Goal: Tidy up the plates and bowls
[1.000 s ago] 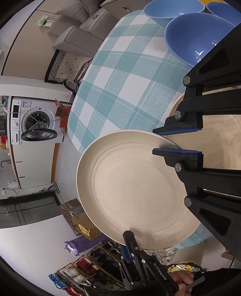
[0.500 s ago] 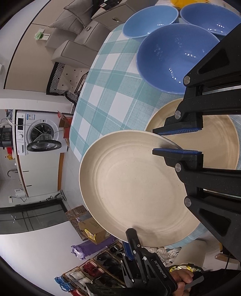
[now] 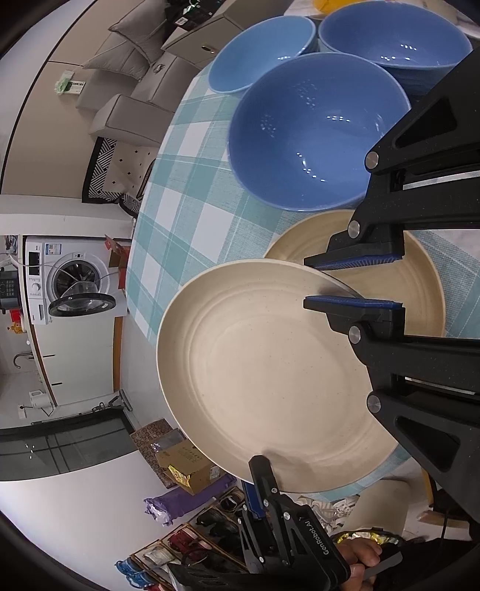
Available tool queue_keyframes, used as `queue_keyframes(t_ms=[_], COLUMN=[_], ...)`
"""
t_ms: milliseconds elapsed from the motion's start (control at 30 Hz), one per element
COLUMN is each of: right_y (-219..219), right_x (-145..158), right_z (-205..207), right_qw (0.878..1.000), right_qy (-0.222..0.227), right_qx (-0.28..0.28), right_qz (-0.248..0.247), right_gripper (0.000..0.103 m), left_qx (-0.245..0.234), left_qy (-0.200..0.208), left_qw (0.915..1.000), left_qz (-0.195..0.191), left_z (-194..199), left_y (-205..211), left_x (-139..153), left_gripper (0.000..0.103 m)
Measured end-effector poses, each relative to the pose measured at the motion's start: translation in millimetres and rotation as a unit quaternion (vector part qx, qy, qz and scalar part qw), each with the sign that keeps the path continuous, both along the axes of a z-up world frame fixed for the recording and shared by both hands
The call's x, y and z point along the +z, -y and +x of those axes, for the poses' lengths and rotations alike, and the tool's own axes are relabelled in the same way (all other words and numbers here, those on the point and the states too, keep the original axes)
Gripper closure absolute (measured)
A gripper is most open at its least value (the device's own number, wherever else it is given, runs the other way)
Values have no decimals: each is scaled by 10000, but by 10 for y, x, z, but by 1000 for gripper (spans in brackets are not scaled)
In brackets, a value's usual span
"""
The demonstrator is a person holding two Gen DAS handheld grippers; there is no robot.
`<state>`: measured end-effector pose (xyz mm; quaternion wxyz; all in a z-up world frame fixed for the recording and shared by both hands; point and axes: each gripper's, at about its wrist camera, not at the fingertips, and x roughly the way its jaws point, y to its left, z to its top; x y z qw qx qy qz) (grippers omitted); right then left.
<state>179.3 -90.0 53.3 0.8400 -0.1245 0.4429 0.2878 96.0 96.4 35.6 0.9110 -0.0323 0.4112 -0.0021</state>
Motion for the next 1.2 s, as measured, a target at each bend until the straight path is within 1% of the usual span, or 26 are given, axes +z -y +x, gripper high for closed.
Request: queue_keyframes(t_ms=[300, 433, 533, 700, 900, 1200], right_y=[138, 158, 169, 187, 190, 234], right_x=[-136, -179, -246, -377, -432, -520], right_z=[-87, -166, -200, -207, -164, -119], right_qw=[9998, 9993, 9994, 9991, 9987, 9976], right_qy=[11, 116, 48, -64, -107, -85], right_qx=[-123, -154, -137, -137, -178, -281], right_qz=[-134, -310, -330, -390, -468, -624], right_gripper=[89, 88, 88, 87, 87, 87], left_qx=[-185, -282, -266, -275, -284, -405], left_qy=[-109, -186, -209, -215, -245, -385], left_qw=[9998, 9994, 9993, 9994, 9993, 9984], left_qz=[25, 103, 136, 78, 27, 128], left_z=[24, 43, 48, 57, 105, 235], left_y=[144, 200, 202, 205, 212, 311], left_x=[-110, -156, -187, -213, -282, -393], left_gripper=[88, 88, 88, 88, 88, 88])
